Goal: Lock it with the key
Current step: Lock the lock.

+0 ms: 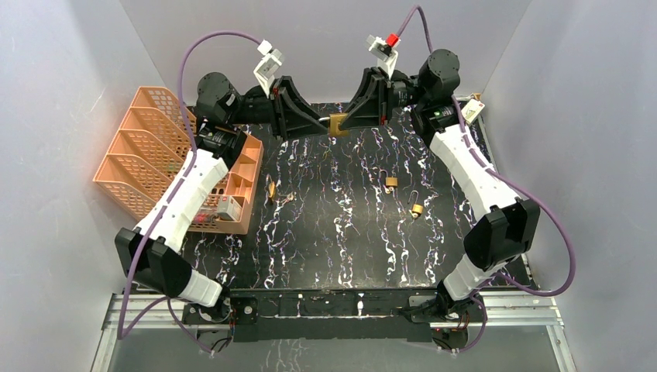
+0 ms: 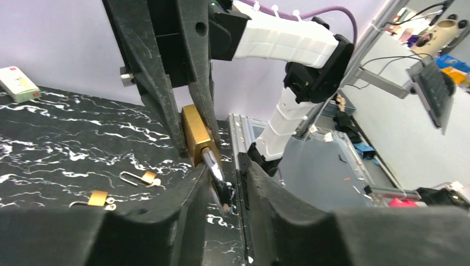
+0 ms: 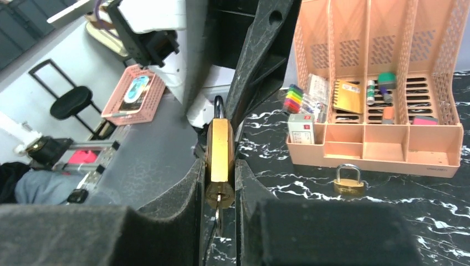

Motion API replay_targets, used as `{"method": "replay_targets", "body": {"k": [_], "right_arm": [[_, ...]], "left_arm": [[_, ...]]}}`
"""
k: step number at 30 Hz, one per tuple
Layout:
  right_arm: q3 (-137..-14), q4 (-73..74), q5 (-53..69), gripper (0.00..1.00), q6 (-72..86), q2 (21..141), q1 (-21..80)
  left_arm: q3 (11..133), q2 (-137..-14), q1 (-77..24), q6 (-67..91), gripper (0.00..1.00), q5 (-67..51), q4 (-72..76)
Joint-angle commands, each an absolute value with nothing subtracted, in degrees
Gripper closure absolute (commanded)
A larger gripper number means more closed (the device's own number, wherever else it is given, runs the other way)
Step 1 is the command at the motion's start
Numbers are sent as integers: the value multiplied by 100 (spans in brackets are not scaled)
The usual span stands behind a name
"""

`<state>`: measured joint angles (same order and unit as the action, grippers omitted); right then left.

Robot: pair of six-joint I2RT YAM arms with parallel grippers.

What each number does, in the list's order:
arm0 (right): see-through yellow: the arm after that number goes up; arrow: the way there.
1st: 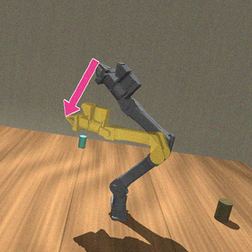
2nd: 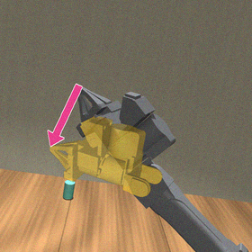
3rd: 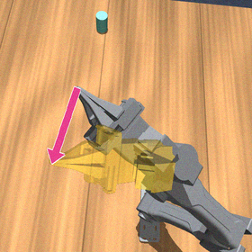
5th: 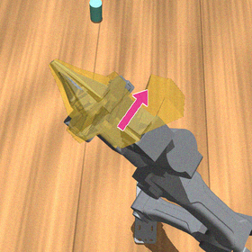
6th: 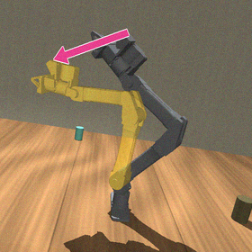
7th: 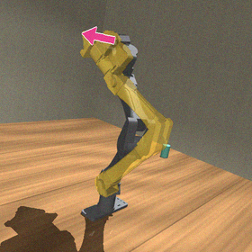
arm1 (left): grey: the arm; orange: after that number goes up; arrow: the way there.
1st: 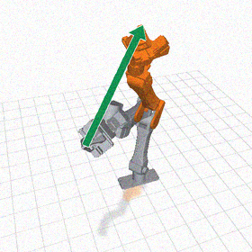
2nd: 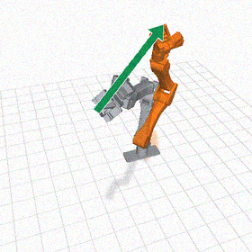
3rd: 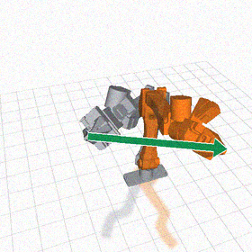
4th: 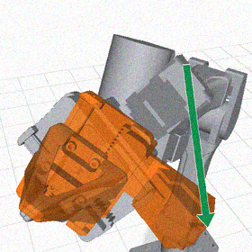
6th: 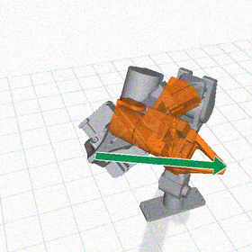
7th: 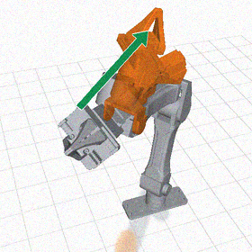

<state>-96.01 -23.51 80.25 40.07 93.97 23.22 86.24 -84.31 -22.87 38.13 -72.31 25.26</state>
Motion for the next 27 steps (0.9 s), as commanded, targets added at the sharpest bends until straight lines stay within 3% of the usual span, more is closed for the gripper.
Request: {"method": "replay_targets", "body": {"k": [1, 4, 5, 6, 12, 13, 15, 19, 27], "right_arm": [[-9708, -2607, 7415, 100, 4025, 9007, 2771], [-9662, -2699, 7426, 100, 4097, 8952, 2633], [-9623, -2814, 7446, 100, 4174, 8934, 2539], [-9592, -2921, 7464, 100, 4264, 8922, 2483], [-9425, -3431, 7549, 100, 4681, 8903, 2237], [-9404, -3361, 7545, 96, 4619, 8876, 2214], [-9414, -2837, 7434, 68, 4167, 8781, 2142], [-9376, -1371, 6805, 28, 2970, 8380, 1841], [-9043, -881, 6538, 22, 2521, 8059, 1567]], "left_arm": [[8532, -8665, -2507, 3838, 83, -6065, 3014], [8494, -8724, -2487, 4046, 84, -6326, 3155], [8458, -8744, -2487, 4136, 97, -6449, 3238], [8438, -8745, -2487, 4170, 100, -6519, 3271], [8416, -8676, -2384, 4175, 100, -6584, 3200], [8462, -8675, -2329, 4133, 100, -6541, 3053], [8580, -8660, -2209, 3959, 100, -6419, 2685], [8725, -8570, -1990, 3654, 100, -6223, 2125], [8705, -8477, -1866, 3593, 100, -6130, 2051]]}}
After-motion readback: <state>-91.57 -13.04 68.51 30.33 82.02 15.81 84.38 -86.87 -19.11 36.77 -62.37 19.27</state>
